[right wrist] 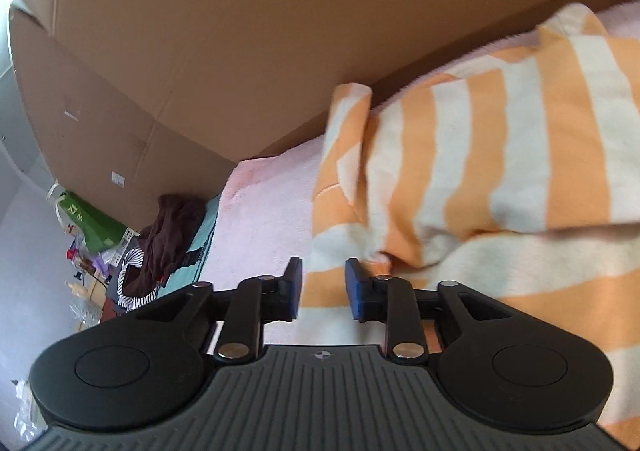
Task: Fold clothes
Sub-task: 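Lift the open right gripper away from the folded shirt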
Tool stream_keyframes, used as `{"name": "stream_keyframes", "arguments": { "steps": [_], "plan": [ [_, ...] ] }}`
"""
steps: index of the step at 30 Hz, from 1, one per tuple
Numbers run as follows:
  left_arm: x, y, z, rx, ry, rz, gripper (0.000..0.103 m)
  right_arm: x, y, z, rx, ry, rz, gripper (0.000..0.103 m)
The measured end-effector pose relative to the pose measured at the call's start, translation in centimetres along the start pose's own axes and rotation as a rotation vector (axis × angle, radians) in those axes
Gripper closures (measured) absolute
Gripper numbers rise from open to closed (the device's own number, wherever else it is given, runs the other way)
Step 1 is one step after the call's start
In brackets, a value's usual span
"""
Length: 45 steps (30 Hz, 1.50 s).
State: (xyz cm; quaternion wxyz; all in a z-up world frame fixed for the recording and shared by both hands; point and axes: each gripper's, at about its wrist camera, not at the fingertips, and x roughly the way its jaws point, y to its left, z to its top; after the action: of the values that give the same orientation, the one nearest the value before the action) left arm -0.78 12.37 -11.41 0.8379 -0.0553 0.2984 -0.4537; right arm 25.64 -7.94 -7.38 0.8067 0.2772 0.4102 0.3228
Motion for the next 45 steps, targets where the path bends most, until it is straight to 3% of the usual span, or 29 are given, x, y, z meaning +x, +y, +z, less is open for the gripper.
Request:
{"name": "stream_keyframes", "arguments": {
  "steps": [1, 2, 3, 5, 6, 7, 9, 11, 12, 13, 16, 18, 20, 21, 22, 23, 26, 28, 30, 31, 32, 33, 35, 36, 38, 39, 40, 41, 45],
  "plan": [
    [0.0, -0.1, 0.0, 0.005, 0.003, 0.002, 0.014, 0.4, -0.3, 0.3, -0.003, -0.003, -0.015, 0.068],
    [0.0, -0.2, 0.0, 0.007, 0.004, 0.003, 0.014, 0.7, -0.9, 0.8, -0.005, -0.010, -0.040, 0.093],
    [0.0, -0.3, -0.1, 0.006, 0.001, 0.004, 0.014, 0.7, -1.7, 1.3, 0.023, -0.029, -0.086, 0.103],
    [0.0, -0.3, -0.3, 0.001, -0.004, 0.000, 0.014, -0.3, -2.8, 1.7, 0.105, -0.066, -0.078, 0.100],
    [0.0, -0.3, -0.3, -0.003, -0.004, -0.003, 0.014, -0.4, -2.4, 1.6, 0.122, -0.077, -0.063, 0.093],
    [0.0, -0.2, -0.3, -0.007, -0.004, -0.007, 0.014, -0.6, -1.8, 1.6, 0.101, -0.074, -0.040, 0.086],
    [0.0, -0.2, -0.2, -0.005, 0.005, -0.009, 0.014, -0.4, -0.4, 1.4, 0.036, -0.045, 0.012, 0.085],
    [0.1, -0.3, -0.1, 0.005, 0.017, -0.002, 0.014, 0.7, -0.1, 1.7, 0.006, -0.008, -0.012, 0.074],
    [0.2, -0.4, -0.1, 0.011, 0.020, 0.004, 0.014, 1.5, -0.6, 2.1, 0.002, 0.005, -0.058, 0.077],
    [0.2, -0.5, -0.1, 0.013, 0.022, 0.009, 0.014, 2.1, -1.3, 2.7, 0.018, 0.002, -0.071, 0.095],
    [0.1, -0.6, -0.2, -0.006, 0.015, 0.018, 0.014, 1.6, -2.9, 4.2, 0.144, -0.050, -0.031, 0.094],
    [0.0, -0.5, -0.2, -0.018, 0.011, 0.018, 0.014, 1.4, -3.1, 4.1, 0.135, -0.039, -0.011, 0.088],
    [0.0, -0.3, 0.0, -0.036, 0.009, 0.015, 0.014, 1.1, -2.7, 3.7, 0.076, -0.018, -0.074, 0.103],
    [0.0, -0.2, 0.1, -0.053, 0.006, 0.009, 0.014, 0.0, -2.2, 3.5, 0.064, -0.043, -0.115, 0.103],
    [-0.1, 0.0, 0.3, -0.075, -0.001, -0.002, 0.014, -1.3, -1.3, 3.1, 0.041, -0.066, -0.110, 0.092],
    [-0.2, 0.2, 0.4, -0.098, -0.008, -0.017, 0.014, -2.6, -0.4, 2.7, 0.009, -0.080, -0.083, 0.088],
    [-0.1, 0.3, 0.5, -0.121, -0.015, -0.048, 0.014, -4.0, 0.8, 0.7, -0.016, 0.043, 0.072, 0.084],
    [0.3, 0.1, 0.4, -0.097, 0.000, -0.028, 0.014, -3.7, 0.6, -0.5, -0.040, 0.113, 0.039, 0.082],
    [0.4, -0.3, 0.4, -0.081, 0.006, -0.012, 0.014, -3.8, -0.4, -0.9, -0.044, 0.098, -0.047, 0.103],
    [0.3, -0.5, 0.3, -0.075, 0.005, -0.006, 0.014, -4.4, -1.0, -0.8, -0.016, 0.064, -0.068, 0.103],
    [0.2, -0.6, 0.2, -0.072, 0.004, -0.001, 0.014, -5.1, -0.9, -0.9, -0.012, 0.044, -0.062, 0.095],
    [0.2, -0.7, 0.1, -0.071, 0.002, 0.001, 0.014, -5.7, -0.4, -1.5, -0.039, 0.060, -0.018, 0.083],
    [0.2, -0.7, 0.2, -0.066, 0.004, 0.006, 0.014, -6.8, 0.2, -2.6, -0.087, 0.094, 0.045, 0.076],
    [0.2, -0.7, 0.5, -0.059, 0.010, 0.010, 0.014, -7.4, 0.0, -2.8, -0.087, 0.089, 0.031, 0.075],
    [0.1, -0.8, 1.3, -0.036, 0.019, 0.021, 0.014, -8.6, -0.5, -3.4, -0.087, 0.080, 0.005, 0.089],
    [-0.2, -0.8, 2.0, -0.012, 0.007, 0.038, 0.014, -9.2, -0.7, -3.6, -0.088, 0.076, -0.008, 0.090],
    [-0.8, -0.8, 3.0, 0.014, -0.013, 0.060, 0.014, -9.8, -0.9, -3.9, -0.088, 0.071, -0.022, 0.084],
    [-1.3, -0.7, 3.9, 0.040, -0.033, 0.081, 0.014, -11.3, -1.6, -3.5, -0.070, 0.022, -0.060, 0.075],
    [-1.9, 1.5, 8.8, 0.087, -0.124, 0.164, 0.010, -19.2, -5.8, -0.8, 0.027, -0.246, -0.278, 0.072]
  ]
}}
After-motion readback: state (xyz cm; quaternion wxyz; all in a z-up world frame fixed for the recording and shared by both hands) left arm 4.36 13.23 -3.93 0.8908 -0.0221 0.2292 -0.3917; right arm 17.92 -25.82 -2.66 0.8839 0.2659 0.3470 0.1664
